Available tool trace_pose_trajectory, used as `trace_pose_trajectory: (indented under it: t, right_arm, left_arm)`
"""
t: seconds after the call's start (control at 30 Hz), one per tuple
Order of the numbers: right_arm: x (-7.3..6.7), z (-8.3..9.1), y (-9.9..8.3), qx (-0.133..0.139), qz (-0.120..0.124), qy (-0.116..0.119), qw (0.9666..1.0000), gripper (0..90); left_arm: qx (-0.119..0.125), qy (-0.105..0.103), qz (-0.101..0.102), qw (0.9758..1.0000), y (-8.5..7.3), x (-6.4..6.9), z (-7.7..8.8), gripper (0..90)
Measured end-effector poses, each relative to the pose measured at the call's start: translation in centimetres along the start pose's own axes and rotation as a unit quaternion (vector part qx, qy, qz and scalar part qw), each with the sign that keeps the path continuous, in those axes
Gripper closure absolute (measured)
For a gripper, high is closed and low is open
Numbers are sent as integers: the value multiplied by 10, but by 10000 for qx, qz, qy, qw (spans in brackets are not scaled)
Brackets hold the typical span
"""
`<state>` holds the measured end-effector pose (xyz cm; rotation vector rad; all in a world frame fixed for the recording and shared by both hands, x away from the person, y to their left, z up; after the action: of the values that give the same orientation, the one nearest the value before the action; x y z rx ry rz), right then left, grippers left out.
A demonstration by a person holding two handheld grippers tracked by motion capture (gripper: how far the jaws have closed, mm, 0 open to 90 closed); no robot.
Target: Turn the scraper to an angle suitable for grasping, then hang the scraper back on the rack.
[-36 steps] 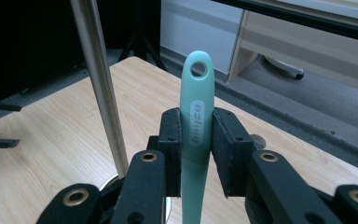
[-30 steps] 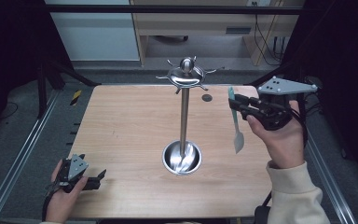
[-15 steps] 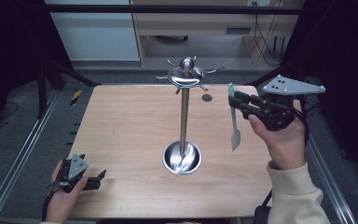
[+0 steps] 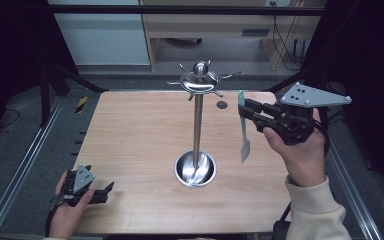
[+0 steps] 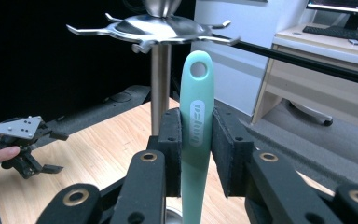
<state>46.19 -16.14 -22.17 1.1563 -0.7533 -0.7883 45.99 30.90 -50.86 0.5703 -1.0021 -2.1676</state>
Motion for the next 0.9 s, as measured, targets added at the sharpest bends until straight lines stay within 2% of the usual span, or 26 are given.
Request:
trace_pose_trajectory:
  t: [0.17,0.57,0.9]
  right_arm:
    - [-6,1,2,59,51,133,9999,742]
    - [-15,3,4,129,127,282,9994,742]
    - [-21,0,6,144,162,303,9993,742]
  left_arm:
    - [-9,-5,1,10000,0,0,0,29]
    - [-13,-30,-5,10000,0,1,-1,29]
    - [-21,-44,-2,10000,0,1,-1,29]
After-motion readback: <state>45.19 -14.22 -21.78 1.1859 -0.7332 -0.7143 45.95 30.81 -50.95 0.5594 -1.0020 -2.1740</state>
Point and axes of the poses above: each handheld gripper's, and its own axes: z roughly backward along the jaws, y roughly out of its top, x roughly to its right, the point moved 5 cm from there along -z, roughly forward along the jaws, and after that the axes turned 14 degrees about -y, right-handed, at the moved point
